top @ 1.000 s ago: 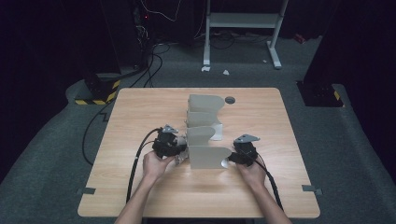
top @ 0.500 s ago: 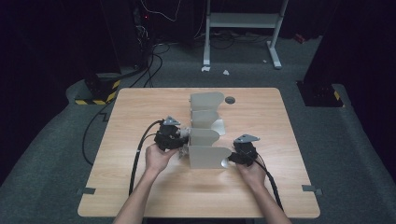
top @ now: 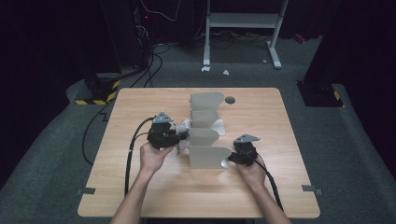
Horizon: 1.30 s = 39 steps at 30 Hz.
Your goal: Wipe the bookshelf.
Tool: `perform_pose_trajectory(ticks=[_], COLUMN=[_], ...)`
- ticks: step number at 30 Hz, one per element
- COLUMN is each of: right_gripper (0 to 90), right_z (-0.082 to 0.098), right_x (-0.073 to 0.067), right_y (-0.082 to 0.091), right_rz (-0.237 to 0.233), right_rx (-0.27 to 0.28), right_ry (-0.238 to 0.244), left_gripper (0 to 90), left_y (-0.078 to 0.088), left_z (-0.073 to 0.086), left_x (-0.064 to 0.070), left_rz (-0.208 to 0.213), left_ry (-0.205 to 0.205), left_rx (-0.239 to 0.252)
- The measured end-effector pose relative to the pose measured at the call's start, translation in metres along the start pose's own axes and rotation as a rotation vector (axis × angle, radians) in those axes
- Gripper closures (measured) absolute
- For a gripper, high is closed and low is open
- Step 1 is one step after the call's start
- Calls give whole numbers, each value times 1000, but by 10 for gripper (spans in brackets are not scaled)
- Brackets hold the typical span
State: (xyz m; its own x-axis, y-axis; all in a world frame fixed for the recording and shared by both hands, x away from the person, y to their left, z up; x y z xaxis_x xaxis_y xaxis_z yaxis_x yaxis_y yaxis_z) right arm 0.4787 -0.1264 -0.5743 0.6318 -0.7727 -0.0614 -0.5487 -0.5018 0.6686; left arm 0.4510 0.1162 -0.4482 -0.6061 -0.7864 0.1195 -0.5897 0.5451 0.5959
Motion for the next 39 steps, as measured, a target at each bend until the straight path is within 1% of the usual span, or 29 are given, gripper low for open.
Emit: perform_pose_trajectory(ticks=[4,9,11,14,15,19,22,28,31,33,39], right_gripper=[483,483,483,483,483,483,483,482,481,482,481], right_z=[0,0,0,0,0,0,0,0,0,0,0], right_x=[0,0,0,0,0,0,0,0,0,0,0], right_y=[0,0,0,0,0,0,0,0,0,0,0], right_rz=[0,0,0,0,0,0,0,0,0,0,0], right_rx=[0,0,0,0,0,0,-1,-1,-1,-1,-1], right_ry=[0,0,0,0,0,0,0,1,1,1,1], left_gripper=[729,729,730,732,733,733,733,733,733,734,734], left_y=[-2,-2,1,10,13,19,16,5,0,-4,-13], left_z=[9,19,18,11,8,1,2,17,27,33,53], left_x=[2,7,9,9,10,12,12,13,15,15,17], left_rz=[-9,-12,-16,2,10,11,15,12,-6,-15,-32], left_ry=[-13,-43,-55,-40,-39,-48,-25,4,-9,-7,20], left_rx=[-28,-50,-29,8,13,22,24,0,-24,-33,-55])
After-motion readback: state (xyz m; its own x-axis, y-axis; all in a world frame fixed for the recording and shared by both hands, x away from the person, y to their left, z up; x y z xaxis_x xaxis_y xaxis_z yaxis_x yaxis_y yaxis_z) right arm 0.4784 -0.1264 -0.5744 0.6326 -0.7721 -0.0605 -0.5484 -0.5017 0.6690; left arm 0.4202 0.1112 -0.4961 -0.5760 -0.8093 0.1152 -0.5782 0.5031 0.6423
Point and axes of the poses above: each handheld gripper's, and its own axes: y roughly backward along the jaws, z roughly out of its underside, x roughly to its right, the point moved 7 cm from there along -y, roughly forward along the jaws, and after that the axes turned 5 degrees about -z, right-handed, at the moved point
